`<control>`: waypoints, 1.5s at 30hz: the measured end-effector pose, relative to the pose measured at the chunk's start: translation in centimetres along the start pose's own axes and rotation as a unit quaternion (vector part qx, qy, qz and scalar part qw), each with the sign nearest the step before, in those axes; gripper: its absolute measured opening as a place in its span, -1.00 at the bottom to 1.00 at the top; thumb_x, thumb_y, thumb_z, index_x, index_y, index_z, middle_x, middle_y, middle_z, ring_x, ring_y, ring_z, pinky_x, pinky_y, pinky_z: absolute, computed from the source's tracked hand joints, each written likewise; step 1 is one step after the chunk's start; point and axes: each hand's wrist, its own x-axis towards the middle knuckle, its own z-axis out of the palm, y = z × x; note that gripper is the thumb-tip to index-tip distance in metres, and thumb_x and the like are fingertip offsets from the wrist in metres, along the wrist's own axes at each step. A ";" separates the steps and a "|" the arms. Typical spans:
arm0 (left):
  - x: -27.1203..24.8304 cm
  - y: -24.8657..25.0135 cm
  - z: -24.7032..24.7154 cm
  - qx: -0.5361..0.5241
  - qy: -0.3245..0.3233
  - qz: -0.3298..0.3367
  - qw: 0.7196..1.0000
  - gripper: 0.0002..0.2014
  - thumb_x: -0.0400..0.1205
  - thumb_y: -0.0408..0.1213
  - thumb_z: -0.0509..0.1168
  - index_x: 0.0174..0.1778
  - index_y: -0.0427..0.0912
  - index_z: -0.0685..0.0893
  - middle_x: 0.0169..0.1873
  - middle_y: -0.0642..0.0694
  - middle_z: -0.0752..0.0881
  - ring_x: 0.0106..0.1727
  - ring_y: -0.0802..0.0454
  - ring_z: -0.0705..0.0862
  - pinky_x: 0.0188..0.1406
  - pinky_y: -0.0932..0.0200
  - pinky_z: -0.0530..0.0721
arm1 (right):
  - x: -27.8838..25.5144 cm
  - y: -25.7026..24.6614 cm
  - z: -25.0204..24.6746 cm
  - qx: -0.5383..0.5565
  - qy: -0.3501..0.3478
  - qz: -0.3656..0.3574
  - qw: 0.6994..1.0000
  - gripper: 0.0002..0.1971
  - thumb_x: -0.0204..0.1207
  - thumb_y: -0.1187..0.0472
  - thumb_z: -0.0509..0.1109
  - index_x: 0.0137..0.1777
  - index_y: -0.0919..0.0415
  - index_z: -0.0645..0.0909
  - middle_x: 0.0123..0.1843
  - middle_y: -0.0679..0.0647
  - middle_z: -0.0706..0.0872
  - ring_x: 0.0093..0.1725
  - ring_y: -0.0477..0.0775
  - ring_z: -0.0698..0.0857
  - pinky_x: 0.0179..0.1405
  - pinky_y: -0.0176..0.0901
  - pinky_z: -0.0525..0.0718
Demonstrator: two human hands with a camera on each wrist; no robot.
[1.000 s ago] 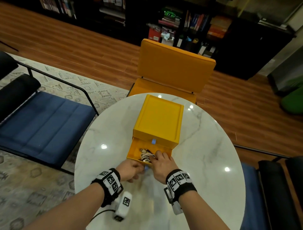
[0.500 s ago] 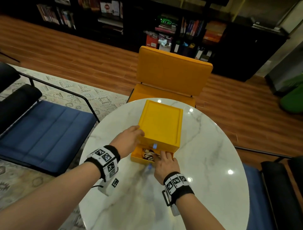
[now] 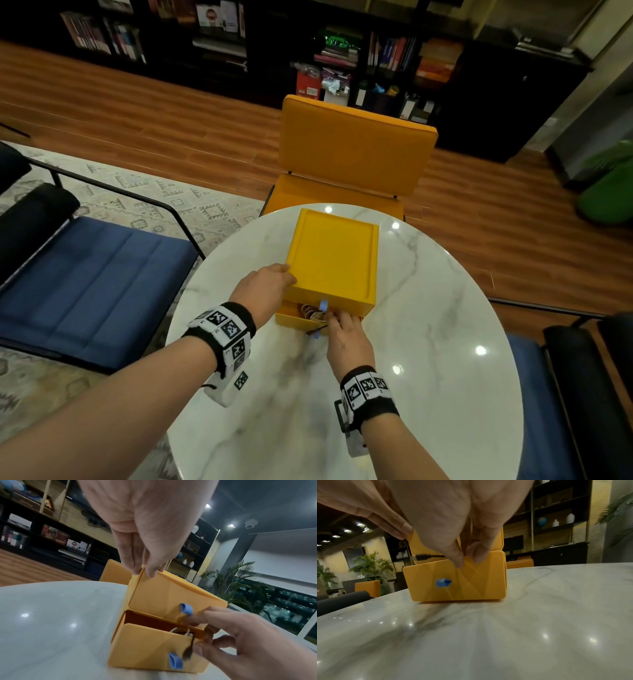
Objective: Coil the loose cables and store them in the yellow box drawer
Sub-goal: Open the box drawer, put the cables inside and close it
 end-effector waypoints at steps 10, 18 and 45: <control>-0.1 0.5 -0.4 -0.007 -0.007 -0.019 1.000 -0.62 0.74 -0.38 0.21 0.43 -0.02 0.69 0.67 -0.05 0.44 0.40 -0.16 0.69 0.31 0.01 0.63 | 0.2 -0.5 0.1 -0.014 0.027 -0.025 0.999 -0.77 0.27 0.34 0.67 -0.12 0.15 0.73 -0.21 0.14 0.71 -0.31 0.23 0.68 -0.49 -0.04 0.65; -0.1 0.5 -0.4 -0.020 -0.009 -0.020 1.000 -0.63 0.75 -0.38 0.20 0.42 -0.03 0.70 0.65 -0.05 0.46 0.38 -0.17 0.70 0.30 -0.03 0.66 | 1.1 -0.5 -0.3 -0.024 0.072 -0.001 0.997 -0.83 0.27 0.22 0.69 -0.19 0.07 0.79 -0.33 0.06 0.74 -0.32 0.24 0.67 -0.40 0.00 0.64; -0.2 0.7 -0.6 0.003 -0.007 -0.023 1.000 -0.67 0.79 -0.31 0.17 0.41 -0.01 0.69 0.66 0.00 0.45 0.28 -0.21 0.75 0.19 -0.03 0.66 | -1.7 -0.1 1.1 -0.015 0.027 -0.050 0.998 -0.57 0.30 0.31 0.46 0.20 0.07 0.69 0.07 0.05 0.74 0.04 0.20 0.69 -0.01 0.05 0.68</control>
